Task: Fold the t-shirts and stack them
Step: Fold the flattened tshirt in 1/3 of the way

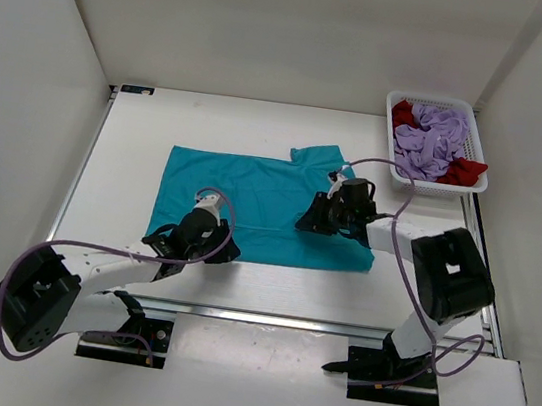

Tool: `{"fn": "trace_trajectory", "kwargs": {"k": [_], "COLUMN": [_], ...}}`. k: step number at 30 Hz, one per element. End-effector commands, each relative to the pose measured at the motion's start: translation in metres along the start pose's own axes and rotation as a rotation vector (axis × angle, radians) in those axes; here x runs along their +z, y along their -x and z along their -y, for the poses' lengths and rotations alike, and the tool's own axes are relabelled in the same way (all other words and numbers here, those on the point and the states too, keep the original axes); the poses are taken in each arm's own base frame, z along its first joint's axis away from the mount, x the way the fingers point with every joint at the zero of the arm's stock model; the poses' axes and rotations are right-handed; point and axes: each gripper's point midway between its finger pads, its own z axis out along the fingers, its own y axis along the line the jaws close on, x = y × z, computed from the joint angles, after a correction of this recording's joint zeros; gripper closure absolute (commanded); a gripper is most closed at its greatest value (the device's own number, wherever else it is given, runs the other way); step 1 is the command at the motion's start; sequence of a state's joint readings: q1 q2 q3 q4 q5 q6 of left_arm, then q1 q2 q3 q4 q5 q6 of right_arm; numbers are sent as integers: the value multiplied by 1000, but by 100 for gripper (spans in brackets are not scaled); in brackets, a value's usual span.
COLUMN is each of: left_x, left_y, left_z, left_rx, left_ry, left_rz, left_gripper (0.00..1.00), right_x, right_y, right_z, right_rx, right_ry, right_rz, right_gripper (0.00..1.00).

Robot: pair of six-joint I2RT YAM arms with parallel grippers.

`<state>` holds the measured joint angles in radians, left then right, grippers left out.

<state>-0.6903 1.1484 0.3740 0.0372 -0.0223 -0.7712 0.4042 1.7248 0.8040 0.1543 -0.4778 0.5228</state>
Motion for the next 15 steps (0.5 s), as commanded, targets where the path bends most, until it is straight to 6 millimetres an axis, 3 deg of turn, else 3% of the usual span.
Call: {"fn": "trace_trajectory", "kwargs": {"k": [1,5,10,15], "left_x": [3,8,8,12], "left_y": [22,34,36,16], "left_z": [16,4,-32,-46], "left_rx": [50,42,48,36], "left_ry": [-9,29,135,148], "left_rz": [39,34,6,-79], "left_gripper": [63,62,61,61], "right_x": [-23,-34,-22,-15], "right_y": [24,6,-35,-61], "right_z": [-23,-29,-13,7], "right_rx": [-87,-111,-114,-128], "right_ry": [26,16,-48,-157], "right_rz": [102,113,41,-24], "right_gripper": [75,72,99,100]}}
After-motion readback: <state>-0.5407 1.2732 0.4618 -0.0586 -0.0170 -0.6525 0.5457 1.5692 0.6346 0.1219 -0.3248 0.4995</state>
